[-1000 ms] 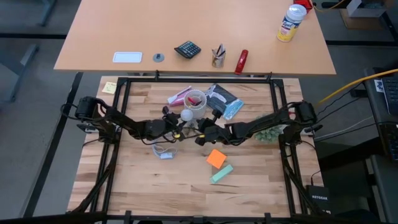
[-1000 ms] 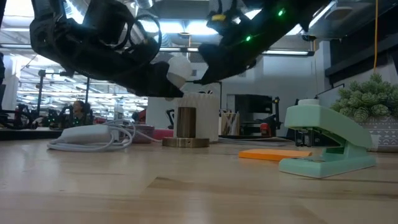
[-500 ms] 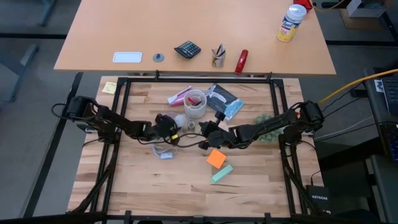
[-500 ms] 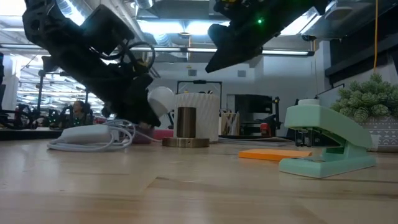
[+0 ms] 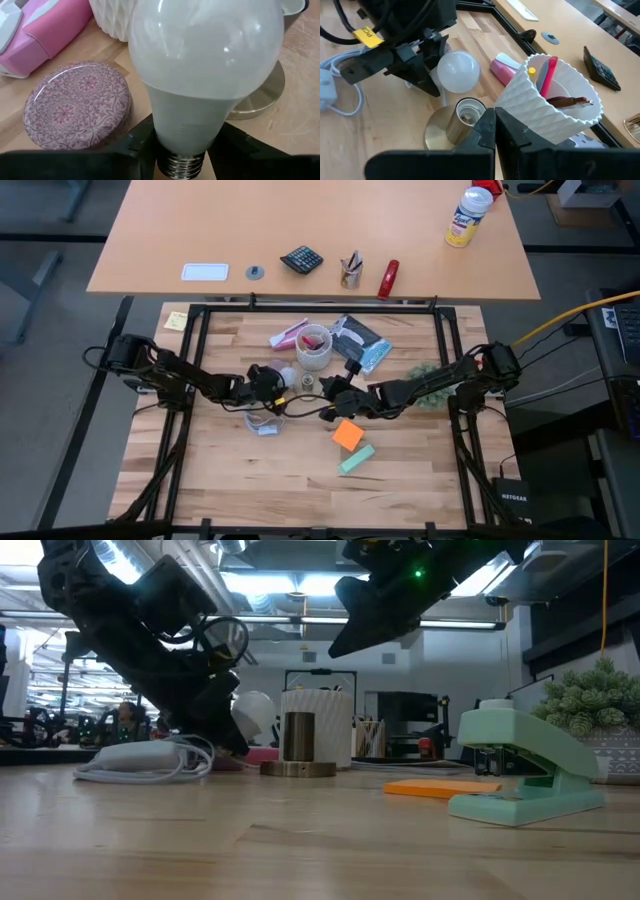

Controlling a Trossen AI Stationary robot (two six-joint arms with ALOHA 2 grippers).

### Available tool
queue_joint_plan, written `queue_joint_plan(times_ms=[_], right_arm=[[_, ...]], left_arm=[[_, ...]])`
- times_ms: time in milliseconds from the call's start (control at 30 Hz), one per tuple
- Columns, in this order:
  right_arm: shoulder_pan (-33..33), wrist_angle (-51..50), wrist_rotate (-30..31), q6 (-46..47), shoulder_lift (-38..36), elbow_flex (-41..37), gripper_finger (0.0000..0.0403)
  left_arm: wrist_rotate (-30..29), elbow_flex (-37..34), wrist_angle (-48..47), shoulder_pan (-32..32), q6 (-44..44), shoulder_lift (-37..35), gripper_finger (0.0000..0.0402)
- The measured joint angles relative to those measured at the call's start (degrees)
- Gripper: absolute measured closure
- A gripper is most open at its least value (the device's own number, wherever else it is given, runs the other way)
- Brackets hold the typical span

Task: Screw lightbulb
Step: Remove the lightbulb from the lamp, then return to Home Position

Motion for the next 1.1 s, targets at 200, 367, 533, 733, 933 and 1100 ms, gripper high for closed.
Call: queue_joint_plan(times_ms=[200, 367, 533, 733, 933, 1100], right_arm=[[0.0, 0.0, -0.2, 0.0, 0.0, 0.0, 0.0397], [0.0, 0.0, -0.2, 0.0, 0.0, 0.0, 0.0397], [0.0, 0.5, -0.2, 0.0, -1.2, 0.0, 0.0397], [0.0, 1.2, -0.2, -1.7, -7.2, 0.0, 0.0397], [0.8, -0.1, -0.7, -7.9, -15.9, 0.0, 0.0397], [2.6, -3.3, -0.8, -11.3, -23.7, 0.0, 0.0397]], left_arm=[[0.0, 0.0, 0.0, 0.0, -0.2, 0.0, 0.0206], [0.0, 0.0, 0.0, 0.0, -0.1, -0.2, 0.0182], [2.4, 0.0, -0.1, -0.4, -0.2, -4.7, 0.0179], [5.3, 0.1, -7.7, -0.5, -0.4, -18.2, 0.0179], [8.5, 0.1, -22.1, -0.5, -1.1, -38.0, 0.0179], [9.2, 0.1, -30.3, -0.6, -1.0, -53.6, 0.0179]])
